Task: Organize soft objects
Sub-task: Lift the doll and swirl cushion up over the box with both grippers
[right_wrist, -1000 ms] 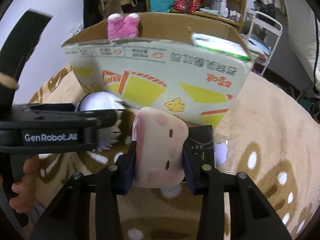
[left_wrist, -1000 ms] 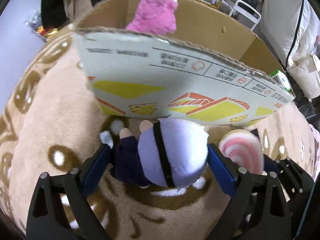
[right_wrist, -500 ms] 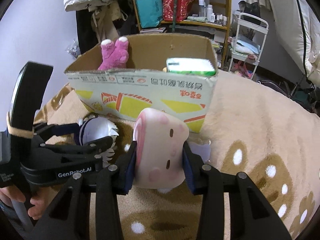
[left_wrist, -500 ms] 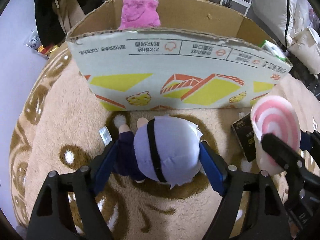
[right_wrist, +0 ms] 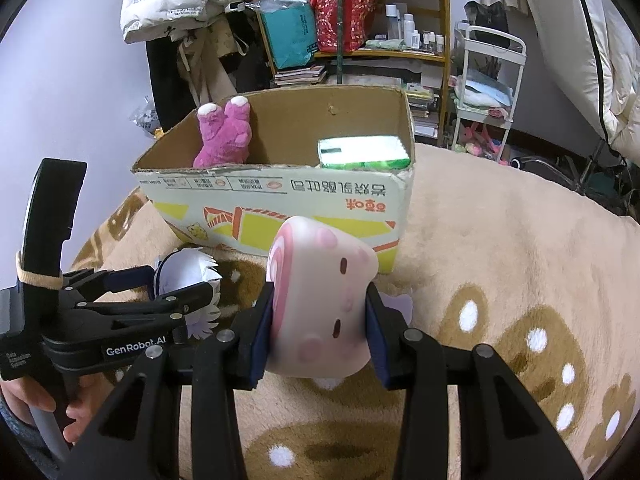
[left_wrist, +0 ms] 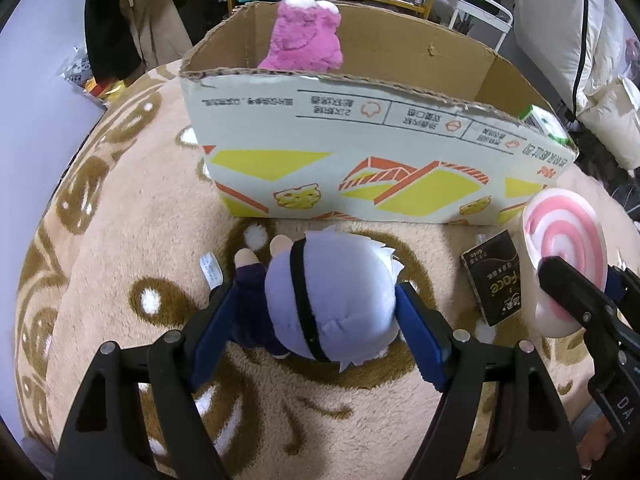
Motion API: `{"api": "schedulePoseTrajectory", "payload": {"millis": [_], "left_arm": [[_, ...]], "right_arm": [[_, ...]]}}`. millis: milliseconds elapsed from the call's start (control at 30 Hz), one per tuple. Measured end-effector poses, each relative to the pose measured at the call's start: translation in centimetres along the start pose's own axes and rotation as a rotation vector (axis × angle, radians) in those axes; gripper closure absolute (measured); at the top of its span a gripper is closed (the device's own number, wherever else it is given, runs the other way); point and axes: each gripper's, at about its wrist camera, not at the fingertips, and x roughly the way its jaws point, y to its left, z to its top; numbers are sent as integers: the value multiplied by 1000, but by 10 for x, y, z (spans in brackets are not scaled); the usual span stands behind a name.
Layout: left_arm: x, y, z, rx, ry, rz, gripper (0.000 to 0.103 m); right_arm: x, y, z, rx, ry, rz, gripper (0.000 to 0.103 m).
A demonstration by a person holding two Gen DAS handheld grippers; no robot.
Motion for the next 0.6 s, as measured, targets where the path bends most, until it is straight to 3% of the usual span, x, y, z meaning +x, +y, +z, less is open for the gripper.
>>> {"api": "schedulePoseTrajectory", "payload": {"millis": [300, 367, 433, 500, 600], "left_arm": [[-10, 11, 2, -32, -29, -4, 27], [-15, 11, 2, -31, -48, -15, 35], [-19, 10, 1, -32, -62, -21, 35], [-19, 10, 1, -25, -61, -20, 43], [-17, 8, 0, -11, -53, -19, 46]], "right_arm": [[-1, 0, 2, 3, -8, 11, 59], [-2, 1, 3, 8, -11, 17, 59], [-3, 1, 4, 9, -19, 23, 59], [-4, 1, 5, 6, -22, 24, 59], [-5, 1, 6, 4, -23, 25, 59]]}}
